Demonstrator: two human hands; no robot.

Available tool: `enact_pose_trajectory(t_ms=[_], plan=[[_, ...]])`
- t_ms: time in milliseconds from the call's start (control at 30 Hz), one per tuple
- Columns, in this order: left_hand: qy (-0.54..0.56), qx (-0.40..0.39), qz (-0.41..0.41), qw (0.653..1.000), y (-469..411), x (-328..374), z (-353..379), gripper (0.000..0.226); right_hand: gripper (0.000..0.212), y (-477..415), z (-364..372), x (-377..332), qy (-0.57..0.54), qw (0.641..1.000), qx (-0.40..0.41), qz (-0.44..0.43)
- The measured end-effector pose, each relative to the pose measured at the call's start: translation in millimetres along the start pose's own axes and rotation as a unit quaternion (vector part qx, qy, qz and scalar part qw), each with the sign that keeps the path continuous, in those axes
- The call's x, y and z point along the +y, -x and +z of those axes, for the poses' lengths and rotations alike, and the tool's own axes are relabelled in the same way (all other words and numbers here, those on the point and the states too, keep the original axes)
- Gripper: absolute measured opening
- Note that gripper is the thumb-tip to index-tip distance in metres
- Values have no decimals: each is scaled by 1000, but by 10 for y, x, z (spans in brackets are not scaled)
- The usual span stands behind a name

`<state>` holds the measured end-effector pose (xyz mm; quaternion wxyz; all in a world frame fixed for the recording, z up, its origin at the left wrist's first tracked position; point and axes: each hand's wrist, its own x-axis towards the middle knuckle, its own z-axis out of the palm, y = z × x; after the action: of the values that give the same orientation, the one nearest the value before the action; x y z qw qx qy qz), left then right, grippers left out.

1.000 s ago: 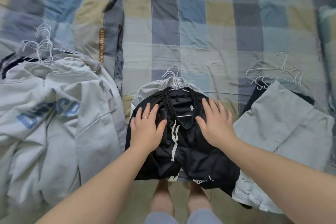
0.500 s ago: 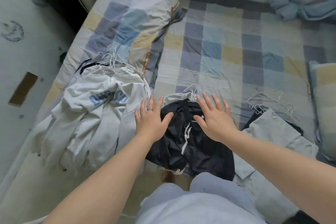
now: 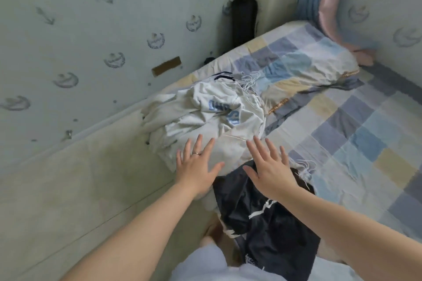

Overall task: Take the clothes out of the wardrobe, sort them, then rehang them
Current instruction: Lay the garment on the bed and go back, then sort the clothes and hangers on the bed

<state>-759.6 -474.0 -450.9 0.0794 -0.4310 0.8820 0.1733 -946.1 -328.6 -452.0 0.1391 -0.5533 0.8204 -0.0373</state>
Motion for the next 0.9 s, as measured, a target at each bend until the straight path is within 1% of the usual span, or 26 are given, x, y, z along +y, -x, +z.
enact_pose_trajectory(t_ms=[133, 267, 433, 533, 733, 900], plan=[[29, 35, -98, 994, 505, -498, -134, 74, 69, -119, 24, -594, 13, 994, -6, -107], [40, 96, -169, 980, 1128, -1006, -310, 74, 70, -126, 66, -1345, 36, 976, -20, -213], [42, 167, -282, 944, 2023, -1726, -532, 75, 71, -46, 39, -2508, 45, 937, -16, -346], [59, 212, -318, 922, 2598, -2121, -661, 74, 71, 75, 7, -3245, 47, 914, -2, -402], [30, 320, -394, 861, 4131, -2995, -1172, 75, 70, 749, -124, -5038, 13, 842, 35, -538], [-36, 410, -438, 799, 5379, -3483, -1752, 73, 69, 1375, -447, -6430, -22, 768, 103, -631]])
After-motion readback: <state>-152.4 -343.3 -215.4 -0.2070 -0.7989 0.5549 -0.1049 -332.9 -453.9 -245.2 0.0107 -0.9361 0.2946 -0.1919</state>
